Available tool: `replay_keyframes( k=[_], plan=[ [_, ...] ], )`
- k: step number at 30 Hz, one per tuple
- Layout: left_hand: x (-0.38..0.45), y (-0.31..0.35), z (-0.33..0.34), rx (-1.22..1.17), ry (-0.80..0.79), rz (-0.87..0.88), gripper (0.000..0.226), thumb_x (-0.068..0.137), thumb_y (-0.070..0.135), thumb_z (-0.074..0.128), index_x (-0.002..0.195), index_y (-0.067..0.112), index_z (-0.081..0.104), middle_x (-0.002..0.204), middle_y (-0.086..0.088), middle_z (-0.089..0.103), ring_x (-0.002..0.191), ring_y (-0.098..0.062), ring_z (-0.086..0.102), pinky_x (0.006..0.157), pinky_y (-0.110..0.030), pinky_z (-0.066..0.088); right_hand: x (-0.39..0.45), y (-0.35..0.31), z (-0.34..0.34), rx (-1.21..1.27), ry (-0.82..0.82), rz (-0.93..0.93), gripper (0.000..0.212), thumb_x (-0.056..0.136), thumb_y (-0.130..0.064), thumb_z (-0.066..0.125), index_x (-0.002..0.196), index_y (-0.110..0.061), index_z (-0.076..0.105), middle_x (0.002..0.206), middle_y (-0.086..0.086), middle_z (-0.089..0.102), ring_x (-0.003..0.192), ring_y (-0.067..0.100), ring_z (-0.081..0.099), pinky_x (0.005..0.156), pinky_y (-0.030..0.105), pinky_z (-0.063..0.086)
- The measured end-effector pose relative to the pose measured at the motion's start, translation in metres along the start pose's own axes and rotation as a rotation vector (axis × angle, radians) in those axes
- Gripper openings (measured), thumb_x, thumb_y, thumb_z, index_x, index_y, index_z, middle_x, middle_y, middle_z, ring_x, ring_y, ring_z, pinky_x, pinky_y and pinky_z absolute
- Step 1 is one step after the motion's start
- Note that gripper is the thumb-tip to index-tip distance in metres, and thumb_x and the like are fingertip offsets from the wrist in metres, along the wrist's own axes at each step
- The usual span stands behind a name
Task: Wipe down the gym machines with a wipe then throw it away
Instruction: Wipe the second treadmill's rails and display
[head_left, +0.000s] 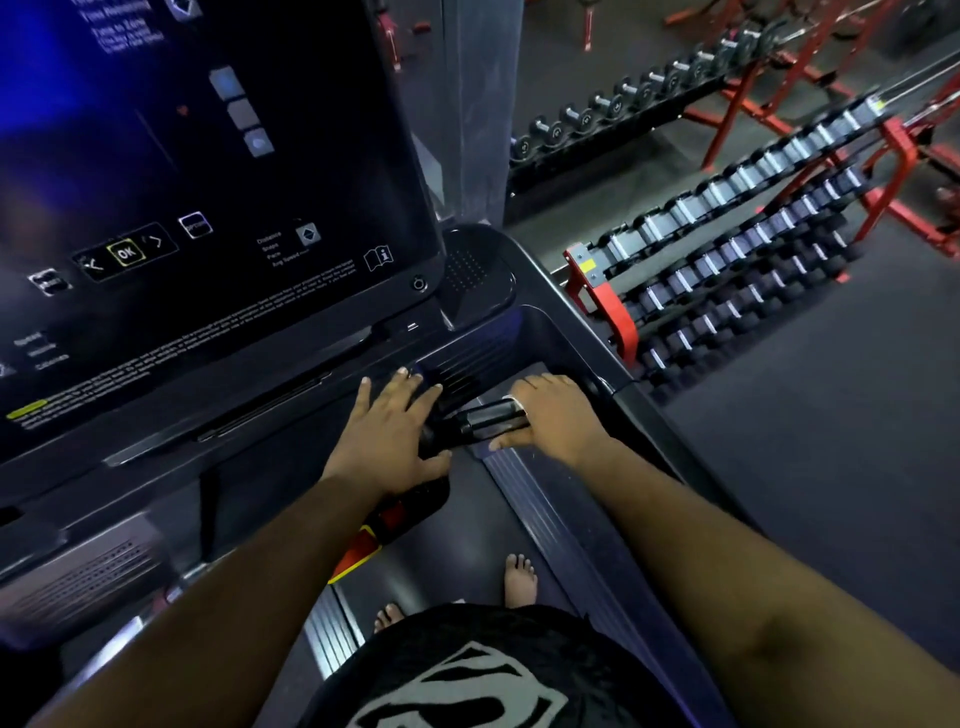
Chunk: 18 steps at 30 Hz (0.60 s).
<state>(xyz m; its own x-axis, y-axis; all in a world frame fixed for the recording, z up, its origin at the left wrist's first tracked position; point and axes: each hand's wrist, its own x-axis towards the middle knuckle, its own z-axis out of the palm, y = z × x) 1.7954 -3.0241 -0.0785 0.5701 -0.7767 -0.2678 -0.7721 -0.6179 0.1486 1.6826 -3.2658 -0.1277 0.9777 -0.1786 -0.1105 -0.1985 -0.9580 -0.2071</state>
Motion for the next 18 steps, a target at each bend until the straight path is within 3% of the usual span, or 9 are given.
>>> replay_keyframes(
  k=[1,3,6,8,13,15,18],
  plan=[
    [0.000,-0.001,0.001,-0.007,0.006,-0.005,0.096,0.086,0.070,0.052,0.163,0.025,0.017,0.171,-0.005,0.014,0.158,-0.020,-0.003,0.126,-0.053,-0.008,-0.001,0.002,0.000,0.002,0.002,-0.035,0.094,0.064,-0.097,0.041,0.112,-0.019,0.061,0.109,0.000,0.064,0.106,0.023,0.060,0.098,0.039,0.042],
    [0.000,-0.002,0.002,0.000,0.009,-0.011,0.097,0.084,0.072,0.049,0.163,0.025,0.017,0.171,-0.004,0.014,0.158,-0.020,-0.002,0.126,-0.053,-0.007,-0.017,0.006,0.014,0.037,0.079,-0.054,0.102,0.072,-0.095,0.037,0.132,-0.016,0.056,0.125,0.005,0.059,0.121,0.027,0.055,0.111,0.045,0.035],
    [0.000,-0.002,0.004,0.019,0.006,-0.013,0.102,0.076,0.077,0.033,0.163,0.026,0.018,0.170,-0.004,0.015,0.158,-0.020,-0.001,0.126,-0.054,-0.006,-0.052,-0.005,0.051,0.014,0.190,-0.004,0.109,0.083,-0.080,0.049,0.156,-0.003,0.025,0.158,0.019,0.029,0.151,0.037,0.023,0.123,0.060,0.012],
    [0.000,-0.001,0.003,0.024,0.004,-0.015,0.105,0.072,0.079,0.026,0.163,0.025,0.019,0.170,-0.004,0.016,0.158,-0.020,0.000,0.126,-0.053,-0.007,-0.054,-0.020,0.061,0.028,0.226,-0.019,0.105,0.086,-0.064,0.061,0.158,-0.004,0.014,0.162,0.020,0.019,0.153,0.037,0.013,0.121,0.064,0.012],
    [-0.003,0.001,0.000,0.013,0.020,-0.024,0.104,0.071,0.077,0.029,0.161,0.025,0.026,0.169,-0.003,0.020,0.158,-0.018,0.004,0.127,-0.050,-0.008,-0.017,-0.054,0.029,0.047,0.261,-0.346,0.073,0.090,-0.048,0.066,0.148,-0.011,0.044,0.142,0.009,0.053,0.132,0.029,0.048,0.115,0.043,0.027],
    [-0.003,0.001,-0.001,0.013,0.021,-0.029,0.103,0.071,0.077,0.032,0.161,0.025,0.028,0.169,-0.002,0.022,0.158,-0.018,0.006,0.127,-0.049,-0.008,-0.014,-0.050,0.028,0.030,0.255,-0.379,0.072,0.093,-0.049,0.063,0.151,-0.012,0.041,0.146,0.008,0.050,0.134,0.027,0.046,0.117,0.041,0.025],
    [-0.003,0.003,-0.002,0.005,0.024,-0.042,0.104,0.072,0.079,0.032,0.160,0.024,0.030,0.169,-0.002,0.023,0.158,-0.018,0.008,0.127,-0.049,-0.008,-0.032,-0.024,0.047,0.012,0.258,-0.412,0.071,0.102,-0.048,0.050,0.158,-0.011,0.027,0.162,0.011,0.032,0.151,0.029,0.025,0.124,0.047,0.019]
  ],
)
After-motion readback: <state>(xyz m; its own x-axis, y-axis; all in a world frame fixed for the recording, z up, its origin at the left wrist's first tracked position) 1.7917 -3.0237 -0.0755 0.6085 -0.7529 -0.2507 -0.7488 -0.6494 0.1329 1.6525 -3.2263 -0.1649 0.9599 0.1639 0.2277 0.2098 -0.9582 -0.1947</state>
